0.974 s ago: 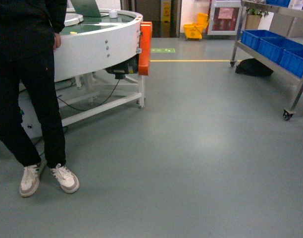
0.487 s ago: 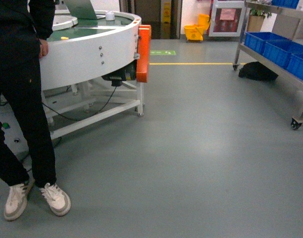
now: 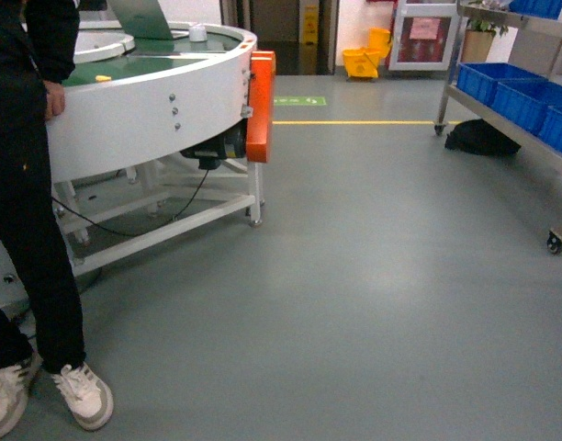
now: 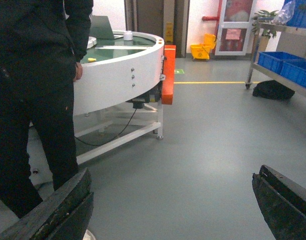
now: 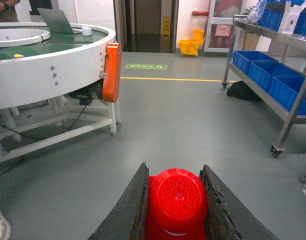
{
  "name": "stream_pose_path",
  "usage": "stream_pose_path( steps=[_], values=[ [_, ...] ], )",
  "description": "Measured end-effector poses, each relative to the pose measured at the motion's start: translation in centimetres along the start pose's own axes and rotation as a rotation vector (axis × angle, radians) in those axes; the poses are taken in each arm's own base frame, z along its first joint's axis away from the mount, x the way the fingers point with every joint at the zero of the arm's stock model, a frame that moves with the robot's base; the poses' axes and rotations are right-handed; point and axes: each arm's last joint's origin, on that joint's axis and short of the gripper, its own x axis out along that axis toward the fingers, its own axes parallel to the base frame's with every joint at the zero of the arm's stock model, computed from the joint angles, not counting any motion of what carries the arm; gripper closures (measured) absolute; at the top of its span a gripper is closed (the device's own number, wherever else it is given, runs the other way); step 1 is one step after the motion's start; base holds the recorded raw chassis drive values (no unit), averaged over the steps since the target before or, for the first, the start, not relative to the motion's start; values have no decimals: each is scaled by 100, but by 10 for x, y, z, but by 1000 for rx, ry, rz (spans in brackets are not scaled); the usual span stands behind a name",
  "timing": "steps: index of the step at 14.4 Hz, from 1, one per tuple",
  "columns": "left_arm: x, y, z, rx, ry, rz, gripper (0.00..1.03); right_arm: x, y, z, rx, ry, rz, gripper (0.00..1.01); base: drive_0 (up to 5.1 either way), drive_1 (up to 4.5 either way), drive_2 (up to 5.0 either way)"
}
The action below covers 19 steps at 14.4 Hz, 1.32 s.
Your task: Pick red block from blue box to shelf
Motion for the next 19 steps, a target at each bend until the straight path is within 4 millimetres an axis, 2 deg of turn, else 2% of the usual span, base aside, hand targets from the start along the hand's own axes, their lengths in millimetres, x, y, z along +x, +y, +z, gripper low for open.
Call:
stream_pose_path(
  steps=[13, 19],
  values=[
    [0, 0, 0, 0, -1, -1, 5, 0, 0, 0, 0, -1, 0, 78, -4, 388, -396],
    [0, 0, 0, 0, 0, 3, 5, 1, 0, -1, 0, 7, 0, 78, -115, -95, -135]
  ],
)
